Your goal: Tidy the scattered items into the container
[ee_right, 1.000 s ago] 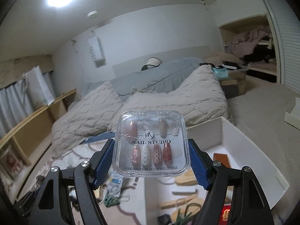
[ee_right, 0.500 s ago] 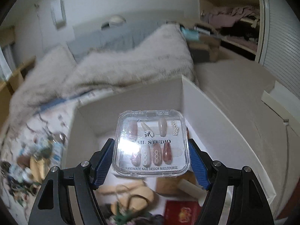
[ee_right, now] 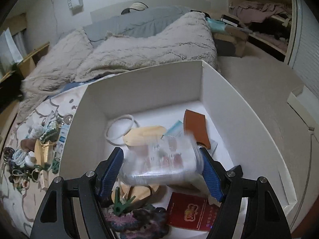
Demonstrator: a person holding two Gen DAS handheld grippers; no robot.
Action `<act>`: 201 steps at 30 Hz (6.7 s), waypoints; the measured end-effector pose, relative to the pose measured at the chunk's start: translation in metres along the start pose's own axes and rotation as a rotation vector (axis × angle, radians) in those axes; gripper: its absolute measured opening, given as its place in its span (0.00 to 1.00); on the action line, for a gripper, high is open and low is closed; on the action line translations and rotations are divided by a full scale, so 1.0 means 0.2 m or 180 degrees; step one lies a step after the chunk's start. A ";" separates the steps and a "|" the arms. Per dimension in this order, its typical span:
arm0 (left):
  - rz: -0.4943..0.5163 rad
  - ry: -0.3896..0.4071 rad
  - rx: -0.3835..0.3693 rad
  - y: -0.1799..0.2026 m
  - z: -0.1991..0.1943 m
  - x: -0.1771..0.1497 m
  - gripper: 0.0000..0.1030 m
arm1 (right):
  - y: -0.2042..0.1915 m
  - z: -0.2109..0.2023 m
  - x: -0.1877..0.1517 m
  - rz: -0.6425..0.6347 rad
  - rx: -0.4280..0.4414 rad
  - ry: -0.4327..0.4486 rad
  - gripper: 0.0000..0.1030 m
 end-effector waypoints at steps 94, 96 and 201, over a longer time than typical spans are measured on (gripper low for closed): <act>0.0571 -0.0824 0.0178 -0.04 0.18 -0.25 1.00 | 0.21 -0.13 -0.03 0.0243 -0.0622 0.0461 1.00; 0.0537 -0.0802 0.0190 -0.06 0.17 -0.25 1.00 | 0.22 -0.12 -0.03 0.0261 -0.0637 0.0463 1.00; -0.0158 -0.0166 0.0766 -0.48 -0.97 -0.56 1.00 | -0.09 -0.90 -0.46 -0.0371 -0.0377 0.1116 1.00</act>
Point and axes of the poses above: each gripper's, at about its wrist camera, not at the fingertips, and z roughly the way its jaws point, y to its right, x to its top, the point moved 5 cm from there along z, roughly the way its jaws point, and after that the axes turned 6 degrees about z, right-handed, at the moved point
